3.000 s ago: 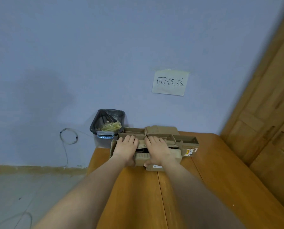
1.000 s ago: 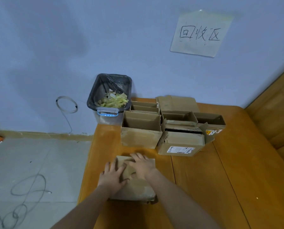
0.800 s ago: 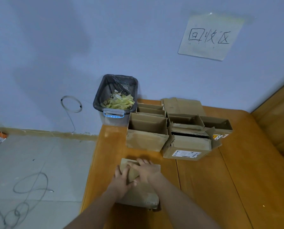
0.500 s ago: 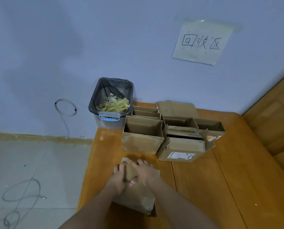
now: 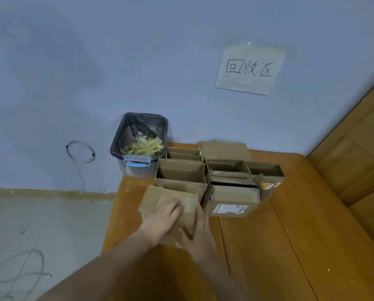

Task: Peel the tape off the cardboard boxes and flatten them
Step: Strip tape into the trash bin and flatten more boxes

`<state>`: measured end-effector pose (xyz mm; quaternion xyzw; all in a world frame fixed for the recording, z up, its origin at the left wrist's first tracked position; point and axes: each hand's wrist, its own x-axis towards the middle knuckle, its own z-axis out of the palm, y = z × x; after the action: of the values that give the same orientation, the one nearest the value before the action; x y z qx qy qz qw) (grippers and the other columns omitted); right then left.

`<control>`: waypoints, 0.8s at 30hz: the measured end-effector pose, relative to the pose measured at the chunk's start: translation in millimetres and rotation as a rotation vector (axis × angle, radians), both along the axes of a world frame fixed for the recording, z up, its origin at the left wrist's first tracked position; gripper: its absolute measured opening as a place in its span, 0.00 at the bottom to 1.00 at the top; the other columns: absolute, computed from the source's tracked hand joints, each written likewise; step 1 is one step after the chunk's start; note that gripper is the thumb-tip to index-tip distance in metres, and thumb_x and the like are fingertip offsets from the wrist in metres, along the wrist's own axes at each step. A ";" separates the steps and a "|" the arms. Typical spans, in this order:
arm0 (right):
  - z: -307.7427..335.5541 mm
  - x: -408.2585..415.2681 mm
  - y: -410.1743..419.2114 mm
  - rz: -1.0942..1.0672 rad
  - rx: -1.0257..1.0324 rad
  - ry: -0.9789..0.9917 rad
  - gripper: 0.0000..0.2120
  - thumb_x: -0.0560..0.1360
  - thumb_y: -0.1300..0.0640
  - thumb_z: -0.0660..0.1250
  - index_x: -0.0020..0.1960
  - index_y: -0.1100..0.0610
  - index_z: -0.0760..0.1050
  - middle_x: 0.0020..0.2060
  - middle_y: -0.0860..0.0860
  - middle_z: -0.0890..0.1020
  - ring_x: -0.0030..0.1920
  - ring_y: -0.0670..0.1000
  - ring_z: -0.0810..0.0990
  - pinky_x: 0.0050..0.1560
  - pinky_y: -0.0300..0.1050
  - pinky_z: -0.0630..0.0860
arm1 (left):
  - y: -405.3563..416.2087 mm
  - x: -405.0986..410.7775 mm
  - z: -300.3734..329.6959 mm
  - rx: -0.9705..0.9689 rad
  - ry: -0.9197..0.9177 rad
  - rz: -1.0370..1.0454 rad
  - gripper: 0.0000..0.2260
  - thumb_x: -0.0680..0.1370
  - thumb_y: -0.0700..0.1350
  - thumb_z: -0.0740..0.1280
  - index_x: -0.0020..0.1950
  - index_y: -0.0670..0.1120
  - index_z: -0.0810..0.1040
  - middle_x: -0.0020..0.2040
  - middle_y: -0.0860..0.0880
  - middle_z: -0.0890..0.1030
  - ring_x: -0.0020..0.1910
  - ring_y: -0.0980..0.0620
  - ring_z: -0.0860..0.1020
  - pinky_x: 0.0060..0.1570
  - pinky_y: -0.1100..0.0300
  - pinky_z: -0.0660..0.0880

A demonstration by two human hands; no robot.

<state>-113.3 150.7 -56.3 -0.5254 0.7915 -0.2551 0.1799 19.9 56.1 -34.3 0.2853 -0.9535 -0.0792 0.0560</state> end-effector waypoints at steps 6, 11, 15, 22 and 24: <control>-9.2 -1.5 42.6 0.051 0.144 0.024 0.28 0.81 0.45 0.56 0.78 0.51 0.51 0.67 0.49 0.64 0.54 0.46 0.74 0.43 0.34 0.69 | 35.8 -4.6 -25.1 0.156 0.146 -0.095 0.13 0.80 0.44 0.61 0.63 0.41 0.71 0.68 0.45 0.67 0.66 0.48 0.68 0.63 0.56 0.71; -8.3 8.2 47.9 0.135 0.089 -0.074 0.24 0.79 0.56 0.58 0.74 0.54 0.60 0.65 0.48 0.70 0.56 0.47 0.74 0.49 0.35 0.69 | 25.2 -9.2 -17.5 0.285 0.355 0.072 0.06 0.81 0.43 0.60 0.54 0.42 0.72 0.60 0.49 0.69 0.58 0.52 0.70 0.60 0.62 0.69; -13.9 21.7 45.4 0.181 -0.021 0.054 0.14 0.73 0.58 0.61 0.58 0.57 0.74 0.53 0.51 0.73 0.51 0.50 0.74 0.49 0.44 0.73 | 20.5 -6.4 -18.1 0.240 0.284 0.082 0.13 0.80 0.38 0.58 0.63 0.43 0.73 0.66 0.50 0.70 0.67 0.53 0.68 0.73 0.57 0.56; 11.6 -10.0 8.1 0.250 0.088 0.211 0.28 0.78 0.50 0.57 0.77 0.52 0.56 0.74 0.46 0.57 0.74 0.48 0.52 0.75 0.49 0.52 | 28.4 3.9 -25.0 0.255 0.188 0.084 0.24 0.81 0.49 0.59 0.76 0.44 0.61 0.77 0.50 0.58 0.77 0.54 0.53 0.70 0.67 0.34; 11.1 -14.8 6.6 0.341 0.160 0.198 0.29 0.79 0.48 0.55 0.78 0.50 0.51 0.76 0.45 0.53 0.75 0.47 0.50 0.75 0.49 0.54 | 25.7 4.9 -25.9 0.281 0.149 0.080 0.29 0.80 0.54 0.60 0.78 0.45 0.57 0.78 0.51 0.55 0.78 0.54 0.51 0.73 0.64 0.36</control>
<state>-128.1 157.3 -45.1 -0.6583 0.7226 -0.1044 0.1832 24.8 81.8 -60.2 0.3212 -0.9142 -0.2303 0.0894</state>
